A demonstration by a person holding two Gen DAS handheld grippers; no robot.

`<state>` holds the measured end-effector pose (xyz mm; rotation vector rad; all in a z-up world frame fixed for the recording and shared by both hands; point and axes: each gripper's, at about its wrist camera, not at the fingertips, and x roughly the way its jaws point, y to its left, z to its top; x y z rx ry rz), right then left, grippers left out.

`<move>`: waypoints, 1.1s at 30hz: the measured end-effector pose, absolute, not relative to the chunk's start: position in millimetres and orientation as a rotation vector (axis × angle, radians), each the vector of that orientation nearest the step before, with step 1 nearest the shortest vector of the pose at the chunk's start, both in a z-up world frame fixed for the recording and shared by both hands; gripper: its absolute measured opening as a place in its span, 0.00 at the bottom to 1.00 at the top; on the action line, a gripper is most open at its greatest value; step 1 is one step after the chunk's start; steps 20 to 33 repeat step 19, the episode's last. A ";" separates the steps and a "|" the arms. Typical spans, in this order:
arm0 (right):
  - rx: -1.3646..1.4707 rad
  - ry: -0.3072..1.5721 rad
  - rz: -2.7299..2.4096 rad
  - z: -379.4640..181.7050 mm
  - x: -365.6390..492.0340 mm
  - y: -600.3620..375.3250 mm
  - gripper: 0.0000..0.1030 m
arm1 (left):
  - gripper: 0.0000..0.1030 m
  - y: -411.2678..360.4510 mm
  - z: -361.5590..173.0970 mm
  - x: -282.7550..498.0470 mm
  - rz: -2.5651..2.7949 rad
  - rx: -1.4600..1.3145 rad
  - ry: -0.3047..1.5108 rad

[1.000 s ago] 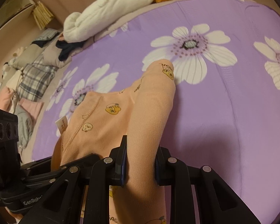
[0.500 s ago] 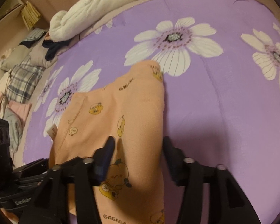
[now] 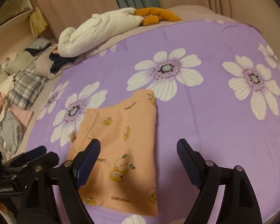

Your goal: Fold small clothes

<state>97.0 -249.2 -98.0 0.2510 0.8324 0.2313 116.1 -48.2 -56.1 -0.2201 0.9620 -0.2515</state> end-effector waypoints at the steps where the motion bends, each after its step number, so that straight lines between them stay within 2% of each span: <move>1: 0.243 0.828 0.227 -96.4 95.2 -248.3 0.81 | 1.00 -48.6 -55.8 114.0 -0.251 -0.210 0.964; 33: 0.233 0.825 0.217 -95.0 83.4 -241.0 0.81 | 1.00 -48.2 -61.3 95.7 -0.237 -0.168 0.963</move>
